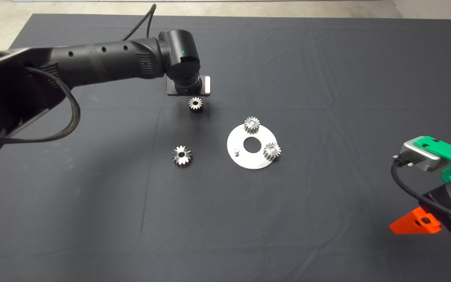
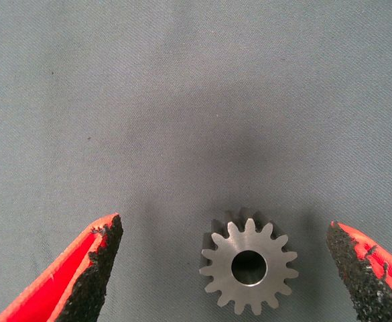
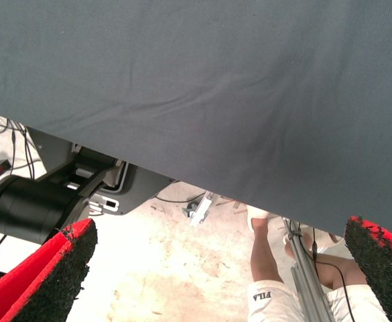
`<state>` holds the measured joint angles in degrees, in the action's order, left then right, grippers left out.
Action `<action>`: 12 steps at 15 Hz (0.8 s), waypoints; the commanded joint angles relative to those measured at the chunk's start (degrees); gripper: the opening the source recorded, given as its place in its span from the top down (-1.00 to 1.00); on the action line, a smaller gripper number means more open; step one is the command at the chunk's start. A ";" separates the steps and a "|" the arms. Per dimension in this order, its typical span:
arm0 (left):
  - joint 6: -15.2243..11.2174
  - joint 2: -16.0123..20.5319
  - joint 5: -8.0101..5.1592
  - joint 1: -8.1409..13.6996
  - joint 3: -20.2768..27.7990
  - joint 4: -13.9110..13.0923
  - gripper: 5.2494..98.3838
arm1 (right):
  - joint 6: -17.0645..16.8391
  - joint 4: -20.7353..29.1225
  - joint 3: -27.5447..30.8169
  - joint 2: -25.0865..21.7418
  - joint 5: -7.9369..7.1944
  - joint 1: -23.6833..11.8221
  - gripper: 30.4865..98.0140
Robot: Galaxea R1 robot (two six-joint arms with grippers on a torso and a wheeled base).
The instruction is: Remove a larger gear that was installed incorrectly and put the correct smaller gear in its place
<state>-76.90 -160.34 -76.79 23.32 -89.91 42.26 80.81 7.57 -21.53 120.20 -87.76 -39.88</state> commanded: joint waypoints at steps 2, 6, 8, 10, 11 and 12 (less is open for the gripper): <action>-0.01 -0.36 -0.20 0.24 0.45 0.90 -0.56 | -0.22 2.00 0.19 0.26 -6.72 -1.17 -0.99; -0.80 -0.28 -0.29 -0.55 0.62 0.89 -0.56 | -0.26 1.92 0.19 0.26 -6.72 -1.17 -0.99; -0.71 -0.04 -0.29 -0.55 0.54 0.90 -0.56 | -0.24 1.92 0.19 0.26 -6.81 -1.17 -0.99; -0.80 -0.02 -0.29 -0.64 0.62 0.90 -0.56 | -0.22 1.92 0.19 0.26 -6.72 -1.17 -0.99; -0.80 -0.11 -0.29 -0.73 0.62 0.90 -0.56 | -0.23 1.92 0.19 0.26 -6.72 -1.17 -0.99; -0.88 -0.11 -0.29 -0.82 0.93 0.90 -0.56 | -0.22 1.92 0.19 0.26 -6.72 -1.17 -0.99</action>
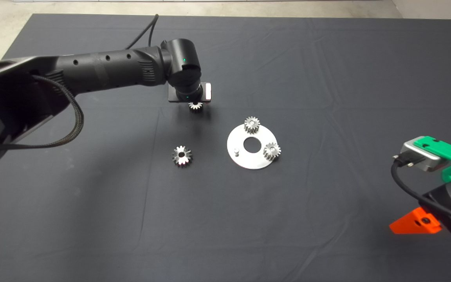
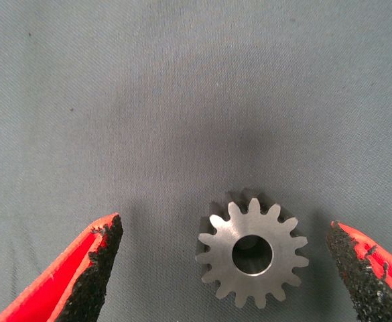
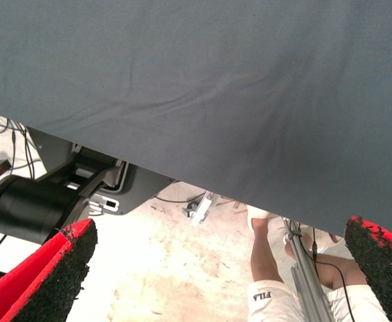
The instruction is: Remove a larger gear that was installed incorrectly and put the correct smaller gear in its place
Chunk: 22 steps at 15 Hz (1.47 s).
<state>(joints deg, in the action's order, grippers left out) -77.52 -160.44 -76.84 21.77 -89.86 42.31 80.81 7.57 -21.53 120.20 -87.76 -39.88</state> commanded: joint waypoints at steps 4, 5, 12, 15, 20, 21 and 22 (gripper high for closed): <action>-0.07 -0.01 -0.15 0.03 1.19 1.02 -0.56 | -0.22 1.92 0.19 0.26 -6.81 -1.17 -0.99; 0.09 -0.10 -0.15 -0.41 0.92 1.28 -0.56 | -0.22 1.92 0.19 0.26 -6.73 -1.17 -0.99; 0.35 -0.45 -0.24 -1.00 0.58 3.57 -0.50 | -0.22 1.92 0.19 0.35 -6.72 -1.17 -0.99; 0.35 -0.45 -0.24 -1.91 0.66 4.06 -0.47 | -0.27 1.92 0.19 0.35 -6.78 -1.17 -0.99; 0.36 -1.34 -0.77 -1.99 1.19 7.43 -0.38 | -0.22 1.92 0.19 0.26 -6.81 -1.17 -0.99; 0.35 -1.42 -0.77 -1.99 1.28 7.52 -0.32 | -0.22 1.92 0.19 0.26 -6.72 -1.17 -0.99; 0.35 -1.46 -0.77 -1.99 1.28 7.61 -0.28 | -0.22 1.92 0.19 0.26 -6.76 -1.17 -0.99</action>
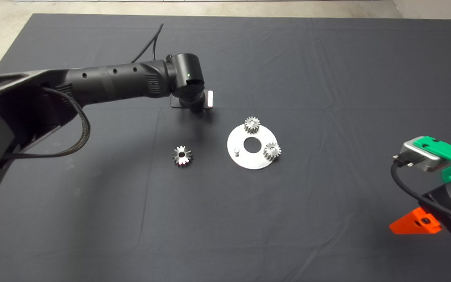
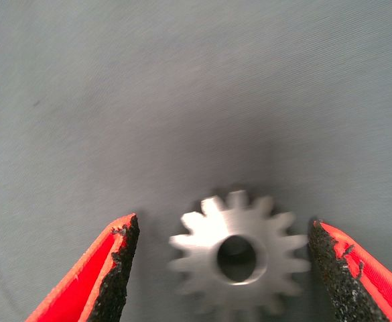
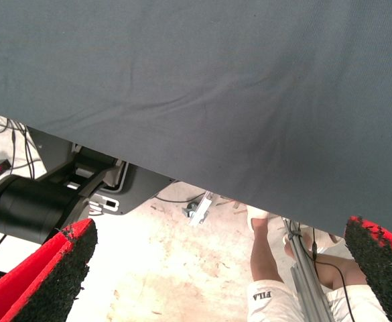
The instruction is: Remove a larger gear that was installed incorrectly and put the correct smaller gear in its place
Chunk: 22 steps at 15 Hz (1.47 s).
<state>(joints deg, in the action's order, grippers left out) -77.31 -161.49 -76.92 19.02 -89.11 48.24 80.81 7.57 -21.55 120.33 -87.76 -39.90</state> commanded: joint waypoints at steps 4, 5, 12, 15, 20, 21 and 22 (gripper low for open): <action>0.06 -0.63 -0.68 0.76 0.45 2.03 -0.19 | -0.28 1.92 0.21 0.13 -6.79 -1.15 -0.99; 0.06 -0.63 -0.68 0.83 0.45 2.03 -0.18 | -0.27 1.92 0.21 0.13 -6.75 -1.15 -0.99; 0.32 -0.37 -0.60 0.76 0.54 1.94 -0.07 | -0.26 1.92 0.21 0.13 -6.73 -1.15 -0.99; 0.50 -0.55 -0.60 0.71 0.54 2.03 0.04 | -0.22 1.92 0.21 0.09 -6.73 -1.15 -0.99; 1.28 -0.54 -0.68 0.67 0.45 2.03 0.14 | -0.22 1.92 0.21 0.04 -6.73 -1.15 -0.99; 1.29 -0.63 -0.68 0.59 0.39 2.03 0.20 | -0.22 1.92 0.21 0.04 -6.73 -1.15 -0.99; 1.29 -0.63 -0.66 0.04 0.36 2.12 0.23 | -0.24 1.92 0.21 0.04 -6.73 -1.15 -0.99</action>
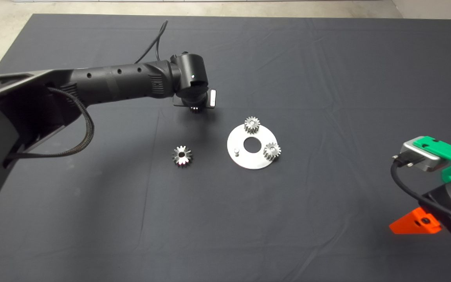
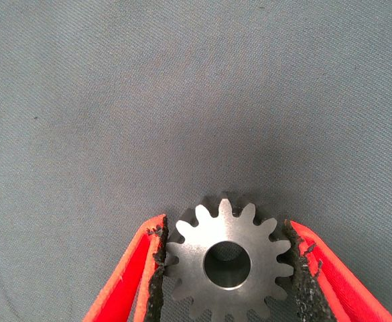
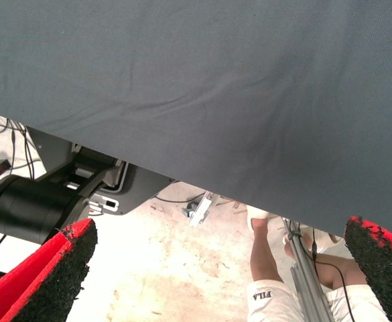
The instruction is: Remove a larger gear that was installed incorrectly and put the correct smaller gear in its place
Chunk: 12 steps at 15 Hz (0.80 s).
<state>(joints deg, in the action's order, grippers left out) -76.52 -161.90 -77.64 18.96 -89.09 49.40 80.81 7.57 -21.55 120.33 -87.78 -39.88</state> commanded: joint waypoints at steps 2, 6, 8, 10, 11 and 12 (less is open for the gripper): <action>0.49 -0.22 0.03 -0.41 0.33 1.05 0.23 | -0.30 1.92 0.21 0.04 -6.70 -1.17 -0.99; 0.49 -0.13 -0.58 -0.41 0.33 1.71 0.26 | -0.25 1.83 0.18 0.04 -6.70 -1.17 -0.99; 0.58 -0.13 -0.65 -0.41 0.51 1.76 0.28 | -0.30 1.83 0.19 0.04 -6.70 -1.17 -0.99; 2.09 -0.31 -0.58 -0.41 0.60 1.67 0.30 | -0.28 1.75 0.12 0.04 -6.70 -1.17 -0.99; 2.69 -0.22 -0.58 -0.41 0.69 1.51 0.30 | -0.22 1.75 0.15 0.04 -6.70 -1.17 -0.99; 3.13 0.18 -0.90 -0.36 1.97 1.49 0.31 | -0.26 1.75 0.17 0.04 -6.70 -1.17 -0.99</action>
<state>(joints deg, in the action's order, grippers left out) -75.55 -161.94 -78.00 18.60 -88.87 50.47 80.81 7.57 -21.55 120.33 -87.78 -39.88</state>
